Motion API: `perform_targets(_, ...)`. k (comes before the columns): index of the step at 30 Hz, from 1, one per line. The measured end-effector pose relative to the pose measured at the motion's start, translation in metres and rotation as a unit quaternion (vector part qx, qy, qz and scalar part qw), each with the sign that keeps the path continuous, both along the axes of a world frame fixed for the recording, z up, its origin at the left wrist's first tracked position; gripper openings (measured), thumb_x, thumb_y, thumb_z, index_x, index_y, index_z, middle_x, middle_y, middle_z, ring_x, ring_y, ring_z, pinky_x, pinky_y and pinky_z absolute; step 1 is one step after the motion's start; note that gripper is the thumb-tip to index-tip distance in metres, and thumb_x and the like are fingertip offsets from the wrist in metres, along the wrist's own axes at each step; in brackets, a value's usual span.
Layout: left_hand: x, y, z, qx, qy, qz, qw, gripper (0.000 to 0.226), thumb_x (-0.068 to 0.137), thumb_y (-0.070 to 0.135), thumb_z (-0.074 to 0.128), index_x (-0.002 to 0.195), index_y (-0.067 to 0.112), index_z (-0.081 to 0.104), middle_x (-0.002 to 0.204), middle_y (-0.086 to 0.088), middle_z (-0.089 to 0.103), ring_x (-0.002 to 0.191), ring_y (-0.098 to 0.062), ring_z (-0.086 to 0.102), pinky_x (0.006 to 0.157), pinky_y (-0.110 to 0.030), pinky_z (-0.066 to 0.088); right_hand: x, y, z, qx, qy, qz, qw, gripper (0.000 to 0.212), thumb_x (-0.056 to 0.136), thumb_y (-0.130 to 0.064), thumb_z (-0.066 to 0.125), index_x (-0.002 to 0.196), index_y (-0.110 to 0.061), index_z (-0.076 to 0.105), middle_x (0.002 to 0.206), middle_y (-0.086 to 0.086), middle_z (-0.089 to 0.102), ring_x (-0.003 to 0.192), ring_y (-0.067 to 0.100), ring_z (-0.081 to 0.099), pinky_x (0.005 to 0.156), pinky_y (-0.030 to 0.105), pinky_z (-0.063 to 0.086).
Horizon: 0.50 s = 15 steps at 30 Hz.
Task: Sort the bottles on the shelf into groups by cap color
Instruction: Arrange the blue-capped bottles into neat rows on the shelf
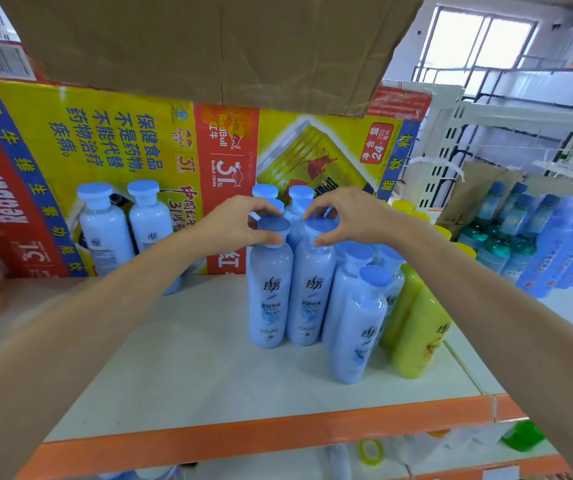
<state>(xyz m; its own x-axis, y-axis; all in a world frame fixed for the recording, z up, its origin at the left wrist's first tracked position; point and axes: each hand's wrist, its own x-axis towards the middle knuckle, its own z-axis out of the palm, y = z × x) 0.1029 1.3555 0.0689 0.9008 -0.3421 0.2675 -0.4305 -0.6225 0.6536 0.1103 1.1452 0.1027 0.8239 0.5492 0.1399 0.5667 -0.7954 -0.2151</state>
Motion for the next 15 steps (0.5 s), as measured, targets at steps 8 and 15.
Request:
perform_targets(8, -0.005, 0.005, -0.027, -0.037, -0.004, -0.02, 0.999, 0.061, 0.065, 0.032, 0.076, 0.12, 0.026, 0.049, 0.113, 0.017, 0.056, 0.102, 0.01, 0.053, 0.087, -0.011, 0.039, 0.001, -0.003, -0.009, 0.029, 0.024, 0.013, 0.999, 0.04, 0.08, -0.022, 0.071, 0.116, -0.014, 0.056, 0.12, 0.003, 0.057, 0.095, 0.006, 0.044, 0.075, 0.017, 0.03)
perform_targets(15, -0.005, 0.005, -0.038, -0.065, -0.033, -0.007, 0.997, 0.064, 0.069, 0.017, 0.077, 0.127, 0.016, 0.049, 0.114, 0.015, 0.054, 0.1, 0.007, 0.052, 0.081, 0.004, 0.034, 0.002, -0.005, -0.012, 0.029, 0.011, 0.03, 0.999, 0.039, 0.08, -0.022, 0.07, 0.116, -0.013, 0.056, 0.12, 0.002, 0.057, 0.095, 0.004, 0.042, 0.068, 0.014, 0.029)
